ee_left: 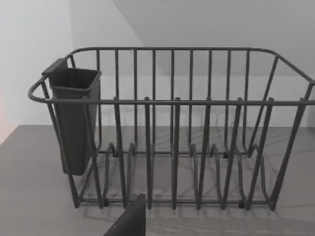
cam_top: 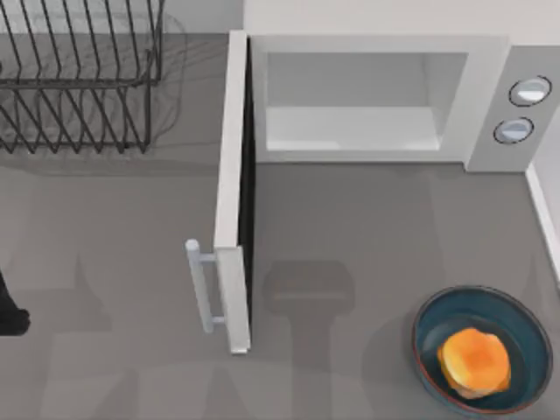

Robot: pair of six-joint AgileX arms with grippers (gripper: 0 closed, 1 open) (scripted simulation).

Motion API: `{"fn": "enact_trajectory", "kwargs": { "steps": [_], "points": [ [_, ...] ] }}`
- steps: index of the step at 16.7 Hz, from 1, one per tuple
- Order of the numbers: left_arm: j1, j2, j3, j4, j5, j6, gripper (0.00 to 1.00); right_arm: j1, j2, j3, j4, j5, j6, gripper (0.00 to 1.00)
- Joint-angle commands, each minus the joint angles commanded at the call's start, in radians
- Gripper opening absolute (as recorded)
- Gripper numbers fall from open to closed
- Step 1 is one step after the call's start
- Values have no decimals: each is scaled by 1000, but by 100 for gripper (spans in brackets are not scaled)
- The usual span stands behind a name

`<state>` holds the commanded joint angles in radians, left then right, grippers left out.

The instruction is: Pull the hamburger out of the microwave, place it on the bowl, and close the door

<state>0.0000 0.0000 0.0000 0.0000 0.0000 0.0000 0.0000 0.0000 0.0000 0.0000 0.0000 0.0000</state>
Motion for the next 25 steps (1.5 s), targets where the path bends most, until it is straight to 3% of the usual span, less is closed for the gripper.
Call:
{"fn": "enact_trajectory", "kwargs": {
  "steps": [8,18,25],
  "points": [
    [0,0,0,0,0,0,2,0,0,0,0,0,0,100],
    [2,3,1,3,2,0,0,0,0,0,0,0,0,100],
    [103,238,63,172,104,4,0,0,0,0,0,0,0,100]
  ]
}}
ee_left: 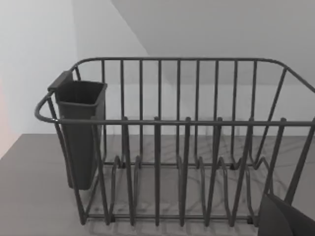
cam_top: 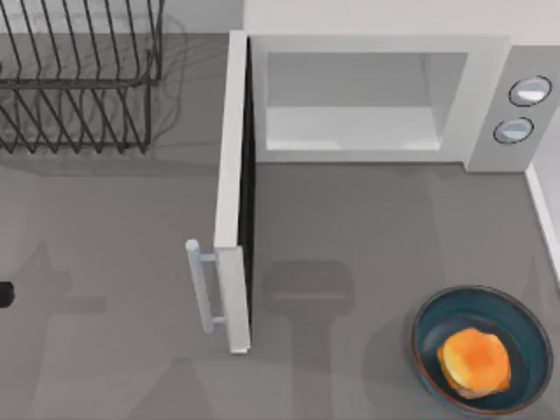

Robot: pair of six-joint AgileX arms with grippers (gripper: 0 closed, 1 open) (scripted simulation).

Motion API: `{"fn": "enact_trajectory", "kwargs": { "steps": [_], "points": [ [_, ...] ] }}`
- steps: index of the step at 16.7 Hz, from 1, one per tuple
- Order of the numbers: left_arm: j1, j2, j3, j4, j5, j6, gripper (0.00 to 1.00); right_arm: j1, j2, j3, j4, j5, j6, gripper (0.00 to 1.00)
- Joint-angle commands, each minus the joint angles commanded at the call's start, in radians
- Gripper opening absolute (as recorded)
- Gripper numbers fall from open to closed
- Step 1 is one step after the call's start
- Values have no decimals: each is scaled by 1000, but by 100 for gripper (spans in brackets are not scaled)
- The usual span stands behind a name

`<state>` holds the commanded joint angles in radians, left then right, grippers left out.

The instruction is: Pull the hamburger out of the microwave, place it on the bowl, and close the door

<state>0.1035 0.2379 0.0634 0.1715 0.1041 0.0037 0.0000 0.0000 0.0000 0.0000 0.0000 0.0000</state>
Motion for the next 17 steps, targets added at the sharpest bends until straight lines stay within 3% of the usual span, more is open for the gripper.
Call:
{"fn": "enact_trajectory", "kwargs": {
  "steps": [6,15,17],
  "points": [
    [30,66,18,50,30,1,0,0,0,0,0,0,0,100],
    [16,42,11,31,15,1,0,0,0,0,0,0,0,100],
    [-22,56,32,24,-23,1,0,0,0,0,0,0,0,100]
  ]
}}
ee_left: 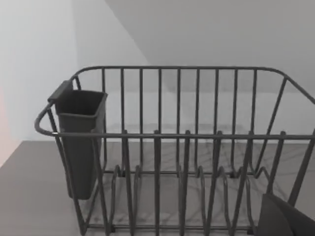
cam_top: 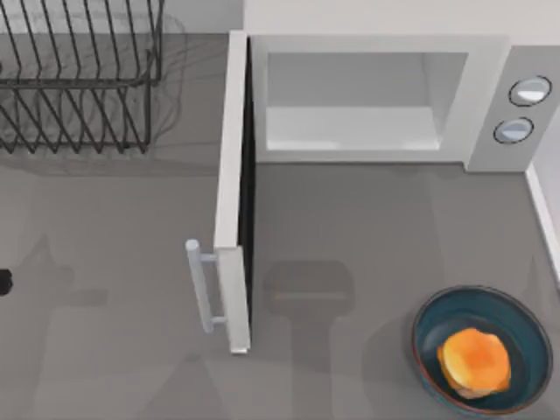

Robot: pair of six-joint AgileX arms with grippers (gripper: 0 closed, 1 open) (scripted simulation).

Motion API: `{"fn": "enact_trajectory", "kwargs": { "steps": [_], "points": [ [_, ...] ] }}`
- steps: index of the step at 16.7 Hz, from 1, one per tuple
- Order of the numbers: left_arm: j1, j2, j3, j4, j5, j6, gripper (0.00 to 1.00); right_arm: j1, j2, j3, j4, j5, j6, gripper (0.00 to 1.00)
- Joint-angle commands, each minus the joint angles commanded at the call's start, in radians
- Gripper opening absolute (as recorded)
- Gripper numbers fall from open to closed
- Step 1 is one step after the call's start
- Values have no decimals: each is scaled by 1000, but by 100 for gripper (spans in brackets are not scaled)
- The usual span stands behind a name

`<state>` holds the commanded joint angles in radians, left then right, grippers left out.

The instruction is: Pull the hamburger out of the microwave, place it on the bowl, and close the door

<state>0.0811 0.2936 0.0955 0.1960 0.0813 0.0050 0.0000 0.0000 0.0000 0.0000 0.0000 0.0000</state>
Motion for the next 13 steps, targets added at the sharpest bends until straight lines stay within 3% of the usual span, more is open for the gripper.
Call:
{"fn": "enact_trajectory", "kwargs": {
  "steps": [6,13],
  "points": [
    [-201,20,85,-64,-201,0,0,0,0,0,0,0,0,100],
    [-237,53,122,-105,-225,-26,0,0,0,0,0,0,0,100]
  ]
}}
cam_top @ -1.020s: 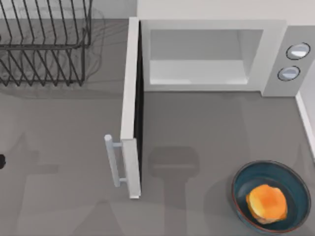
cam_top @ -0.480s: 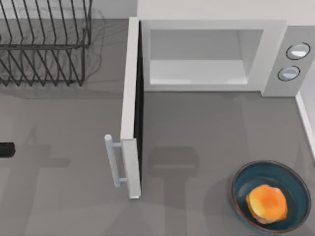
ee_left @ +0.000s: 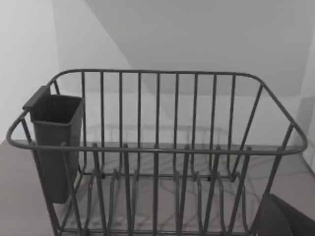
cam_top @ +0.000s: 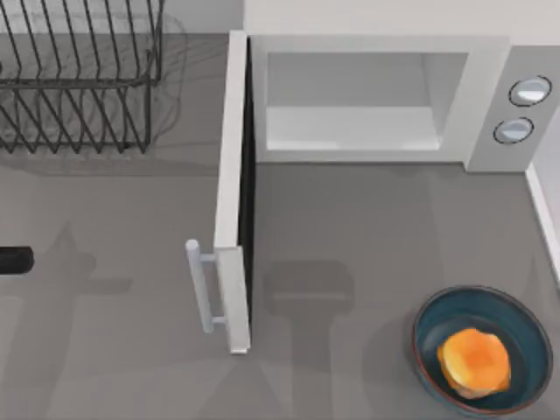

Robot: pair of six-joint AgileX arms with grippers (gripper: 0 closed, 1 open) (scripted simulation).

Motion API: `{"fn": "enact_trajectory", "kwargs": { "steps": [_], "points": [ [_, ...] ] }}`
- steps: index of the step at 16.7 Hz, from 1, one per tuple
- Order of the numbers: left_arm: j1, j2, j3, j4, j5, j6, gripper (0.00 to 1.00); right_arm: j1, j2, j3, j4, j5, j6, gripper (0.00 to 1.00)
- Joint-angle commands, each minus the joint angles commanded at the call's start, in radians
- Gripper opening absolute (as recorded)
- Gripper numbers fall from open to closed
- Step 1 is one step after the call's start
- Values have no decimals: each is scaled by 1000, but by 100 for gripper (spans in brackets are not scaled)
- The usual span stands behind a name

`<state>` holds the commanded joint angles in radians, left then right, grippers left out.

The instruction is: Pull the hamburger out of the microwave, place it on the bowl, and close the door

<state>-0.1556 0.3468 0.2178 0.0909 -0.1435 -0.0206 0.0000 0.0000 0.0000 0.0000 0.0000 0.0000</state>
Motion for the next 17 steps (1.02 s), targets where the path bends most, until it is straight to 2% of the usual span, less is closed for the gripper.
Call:
{"fn": "enact_trajectory", "kwargs": {
  "steps": [11,14,17],
  "points": [
    [-360,628,472,-541,-207,-329,0,0,0,0,0,0,0,100],
    [-421,721,550,-640,-240,-388,0,0,0,0,0,0,0,100],
    [-433,738,565,-658,-247,-400,0,0,0,0,0,0,0,100]
  ]
}}
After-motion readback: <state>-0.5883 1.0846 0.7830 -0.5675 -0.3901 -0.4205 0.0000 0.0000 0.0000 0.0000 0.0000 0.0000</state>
